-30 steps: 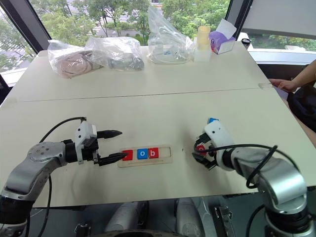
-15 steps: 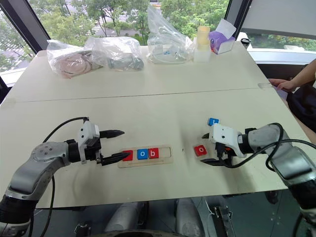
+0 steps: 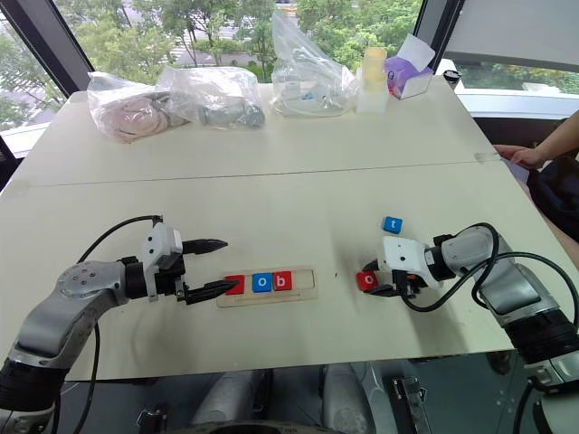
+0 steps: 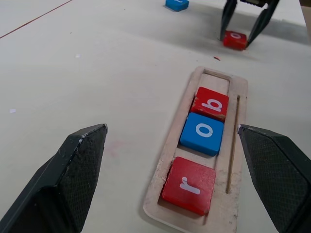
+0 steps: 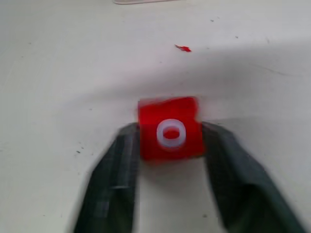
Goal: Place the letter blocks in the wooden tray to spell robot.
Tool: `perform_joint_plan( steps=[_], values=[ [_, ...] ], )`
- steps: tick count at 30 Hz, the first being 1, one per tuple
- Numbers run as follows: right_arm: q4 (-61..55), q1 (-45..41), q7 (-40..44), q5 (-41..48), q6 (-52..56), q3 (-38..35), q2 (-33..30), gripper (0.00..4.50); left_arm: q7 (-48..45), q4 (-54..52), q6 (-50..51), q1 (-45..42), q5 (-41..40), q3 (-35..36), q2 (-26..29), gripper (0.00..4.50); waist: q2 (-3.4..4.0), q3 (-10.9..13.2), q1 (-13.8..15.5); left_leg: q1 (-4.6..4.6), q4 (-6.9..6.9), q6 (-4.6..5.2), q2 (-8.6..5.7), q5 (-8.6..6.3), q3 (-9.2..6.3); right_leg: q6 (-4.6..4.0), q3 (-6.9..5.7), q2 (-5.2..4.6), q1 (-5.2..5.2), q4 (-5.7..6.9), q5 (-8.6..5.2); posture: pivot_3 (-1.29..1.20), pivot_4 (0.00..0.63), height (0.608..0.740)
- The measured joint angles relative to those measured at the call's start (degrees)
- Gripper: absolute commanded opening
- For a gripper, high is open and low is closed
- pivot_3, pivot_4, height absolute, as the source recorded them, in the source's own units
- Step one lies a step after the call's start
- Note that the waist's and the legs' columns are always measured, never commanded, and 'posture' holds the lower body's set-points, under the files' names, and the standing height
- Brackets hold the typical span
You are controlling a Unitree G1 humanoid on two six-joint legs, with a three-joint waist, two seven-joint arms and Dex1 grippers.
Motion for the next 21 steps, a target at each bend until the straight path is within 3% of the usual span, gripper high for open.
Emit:
perform_joint_plan(
  steps=[5,12,21],
  values=[
    [-1.82,-1.11,-1.49,0.23,3.71,-0.27,3.11,1.14,0.11,-0.14,0.09,0.03,-0.02,0.04,0.03,4.5,0.01,0.0,-0.17,0.01,0.0,-0.03,0.03,0.02,0.0,-0.03,0.04,0.02,-0.05,0.06,0.02,0.0,0.15,0.74],
    [-15.52,-5.49,-4.16,2.18,17.47,2.9,9.24,1.14,0.16,-0.54,0.32,0.01,-0.03,0.03,0.03,4.5,-0.01,0.0,0.15,-0.05,-0.01,-0.05,0.01,0.03,-0.04,-0.02,0.02,-0.01,-0.15,0.19,0.03,0.0,0.15,0.74],
    [-16.54,-7.14,-6.74,-0.65,21.49,8.81,12.45,1.14,0.78,-1.25,0.46,0.18,-0.06,0.08,0.03,4.5,0.0,0.0,0.08,-0.07,-0.01,-0.05,-0.01,0.03,-0.04,-0.02,0.01,-0.01,-0.18,0.22,0.03,0.0,0.15,0.74]
  ],
)
